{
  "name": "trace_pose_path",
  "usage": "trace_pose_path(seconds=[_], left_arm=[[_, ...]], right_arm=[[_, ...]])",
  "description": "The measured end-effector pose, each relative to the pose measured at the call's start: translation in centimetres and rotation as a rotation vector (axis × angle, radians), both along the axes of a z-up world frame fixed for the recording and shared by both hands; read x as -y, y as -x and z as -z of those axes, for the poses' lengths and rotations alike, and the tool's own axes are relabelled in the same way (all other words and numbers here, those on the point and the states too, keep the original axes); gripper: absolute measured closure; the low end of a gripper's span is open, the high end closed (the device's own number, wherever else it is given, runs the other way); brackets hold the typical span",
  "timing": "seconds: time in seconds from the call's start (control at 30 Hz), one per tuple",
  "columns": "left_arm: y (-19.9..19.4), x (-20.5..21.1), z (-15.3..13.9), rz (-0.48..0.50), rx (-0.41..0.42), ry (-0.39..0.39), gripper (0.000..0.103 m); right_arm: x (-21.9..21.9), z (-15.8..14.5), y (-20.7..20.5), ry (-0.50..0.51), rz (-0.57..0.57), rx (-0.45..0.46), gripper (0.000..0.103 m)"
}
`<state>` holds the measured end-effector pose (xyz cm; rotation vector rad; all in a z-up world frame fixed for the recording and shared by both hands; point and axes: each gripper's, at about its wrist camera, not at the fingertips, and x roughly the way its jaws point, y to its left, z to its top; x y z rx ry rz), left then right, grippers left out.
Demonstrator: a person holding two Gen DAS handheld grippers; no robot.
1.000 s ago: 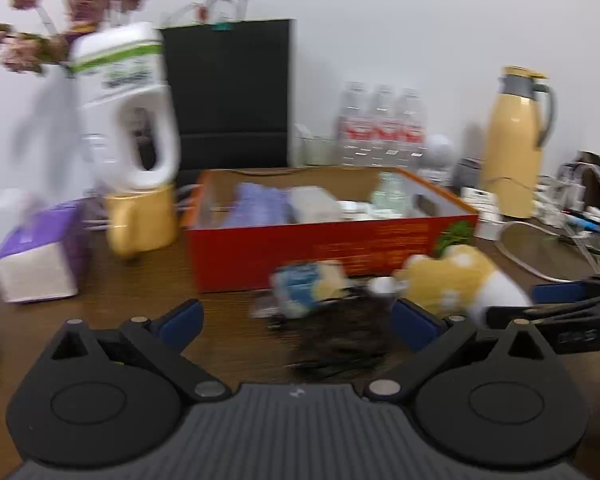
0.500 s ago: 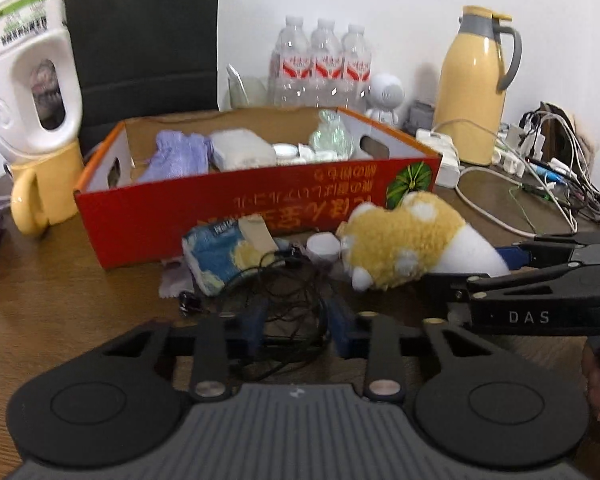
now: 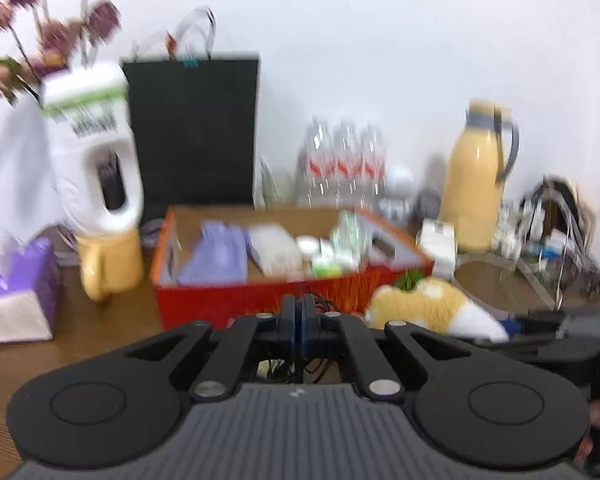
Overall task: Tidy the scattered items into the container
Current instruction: 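Grasp the black earphones with the left tool while the right tool grasps the plush sheep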
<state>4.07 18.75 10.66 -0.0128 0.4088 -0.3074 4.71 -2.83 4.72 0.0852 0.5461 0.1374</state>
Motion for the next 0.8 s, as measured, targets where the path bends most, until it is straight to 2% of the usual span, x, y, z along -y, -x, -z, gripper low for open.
trace_pose_path(seconds=[0.17, 0.4, 0.6, 0.8], left_arm=[[3.0, -1.7, -3.5, -0.008, 0.068, 0.071, 0.100], [5.6, -2.7, -5.6, -0.009, 0.104, 0.123, 0.100], [3.6, -3.1, -7.4, -0.004, 0.116, 0.153, 0.100], [-2.1, -2.6, -8.7, -0.021, 0.138, 0.127, 0.100]], right_arm=[[-0.3, -2.9, 3.0, -0.007, -0.007, 0.085, 0.054], [-0.2, -5.6, 6.5, -0.027, -0.008, 0.162, 0.054], [0.0, -6.8, 5.8, -0.041, -0.015, 0.179, 0.054], [0.6, -7.7, 0.5, -0.062, -0.014, 0.158, 0.054]])
